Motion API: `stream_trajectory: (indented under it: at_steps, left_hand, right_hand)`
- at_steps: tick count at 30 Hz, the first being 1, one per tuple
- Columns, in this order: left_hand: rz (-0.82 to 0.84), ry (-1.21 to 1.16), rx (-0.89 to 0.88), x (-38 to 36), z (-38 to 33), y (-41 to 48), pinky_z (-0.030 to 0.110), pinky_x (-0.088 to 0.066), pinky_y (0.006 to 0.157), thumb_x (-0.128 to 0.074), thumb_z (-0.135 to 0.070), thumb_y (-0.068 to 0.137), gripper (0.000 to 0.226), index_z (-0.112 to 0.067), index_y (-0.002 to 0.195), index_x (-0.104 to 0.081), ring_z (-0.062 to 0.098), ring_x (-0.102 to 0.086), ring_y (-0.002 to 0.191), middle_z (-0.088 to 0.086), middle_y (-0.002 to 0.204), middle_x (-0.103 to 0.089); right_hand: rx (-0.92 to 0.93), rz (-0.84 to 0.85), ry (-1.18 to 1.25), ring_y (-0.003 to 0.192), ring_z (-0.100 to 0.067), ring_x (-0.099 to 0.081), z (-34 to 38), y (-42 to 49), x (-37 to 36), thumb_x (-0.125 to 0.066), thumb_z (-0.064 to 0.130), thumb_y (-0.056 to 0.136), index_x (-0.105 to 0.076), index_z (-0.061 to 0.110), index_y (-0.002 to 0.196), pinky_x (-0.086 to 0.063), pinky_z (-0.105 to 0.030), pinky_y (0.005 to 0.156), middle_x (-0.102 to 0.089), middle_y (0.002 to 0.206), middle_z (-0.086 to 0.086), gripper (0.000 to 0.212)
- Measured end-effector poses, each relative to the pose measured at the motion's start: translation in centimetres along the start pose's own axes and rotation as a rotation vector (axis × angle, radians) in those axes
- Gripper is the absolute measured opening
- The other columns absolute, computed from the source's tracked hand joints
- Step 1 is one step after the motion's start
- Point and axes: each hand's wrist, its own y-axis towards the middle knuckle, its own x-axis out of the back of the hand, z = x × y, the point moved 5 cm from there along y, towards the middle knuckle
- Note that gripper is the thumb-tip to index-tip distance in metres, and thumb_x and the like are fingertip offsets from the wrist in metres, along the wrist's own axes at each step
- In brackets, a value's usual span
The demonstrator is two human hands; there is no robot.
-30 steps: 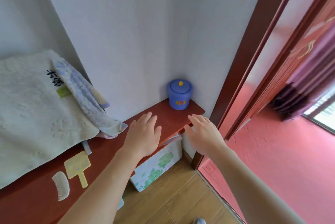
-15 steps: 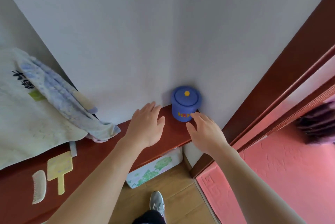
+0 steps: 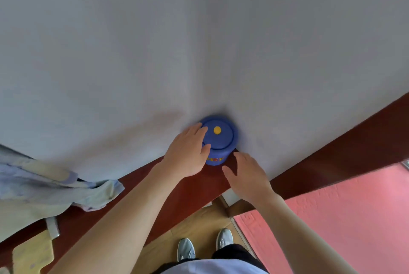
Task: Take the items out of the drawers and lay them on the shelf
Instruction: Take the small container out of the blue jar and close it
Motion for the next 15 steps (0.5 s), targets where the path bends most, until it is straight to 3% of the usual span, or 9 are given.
stream_trajectory:
  at_steps: [3, 7, 11, 15]
  left_hand:
    - [0.036, -0.038, 0.001, -1.0, -0.6, 2.5, 0.034, -0.035, 0.112, -0.048, -0.033, 0.101, 0.052, -0.017, 0.149, -0.036, 0.021, -0.033, 0.142, -0.001, 0.157, -0.031]
    - [0.048, -0.047, -0.005, -2.2, -1.3, 5.7, 0.038, -0.042, 0.101, -0.058, -0.027, 0.094, 0.042, -0.016, 0.134, -0.051, 0.024, -0.048, 0.122, 0.001, 0.134, -0.049]
    - [0.090, -0.030, 0.014, -3.5, -1.0, 8.1, 0.043, -0.044, 0.099, -0.058, -0.025, 0.092, 0.047, -0.015, 0.137, -0.052, 0.028, -0.051, 0.118, 0.006, 0.129, -0.050]
    - [0.114, 0.006, -0.011, -4.5, -0.7, 9.6, 0.041, -0.043, 0.096, -0.057, -0.021, 0.093, 0.037, -0.013, 0.129, -0.060, 0.027, -0.052, 0.113, 0.008, 0.124, -0.052]
  right_hand:
    - [-0.035, 0.033, 0.011, 0.138, -0.018, -0.035, -1.6, 1.9, -2.1, -0.050, 0.055, 0.093, -0.029, 0.011, 0.149, -0.029, -0.029, 0.111, -0.038, 0.150, -0.004, 0.074]
    - [-0.093, 0.083, 0.059, 0.140, -0.019, -0.031, -3.1, 3.8, -4.9, -0.062, 0.057, 0.085, -0.026, 0.010, 0.150, -0.031, -0.031, 0.111, -0.035, 0.151, -0.005, 0.088]
    - [-0.109, 0.122, 0.021, 0.141, -0.020, -0.029, -4.6, 5.2, -6.9, -0.065, 0.055, 0.082, -0.027, 0.011, 0.149, -0.030, -0.030, 0.111, -0.035, 0.150, -0.005, 0.089]
    - [-0.147, 0.184, 0.020, 0.139, -0.022, -0.028, -5.6, 6.1, -8.8, -0.063, 0.054, 0.085, -0.027, 0.010, 0.149, -0.030, -0.032, 0.112, -0.036, 0.149, -0.005, 0.086]
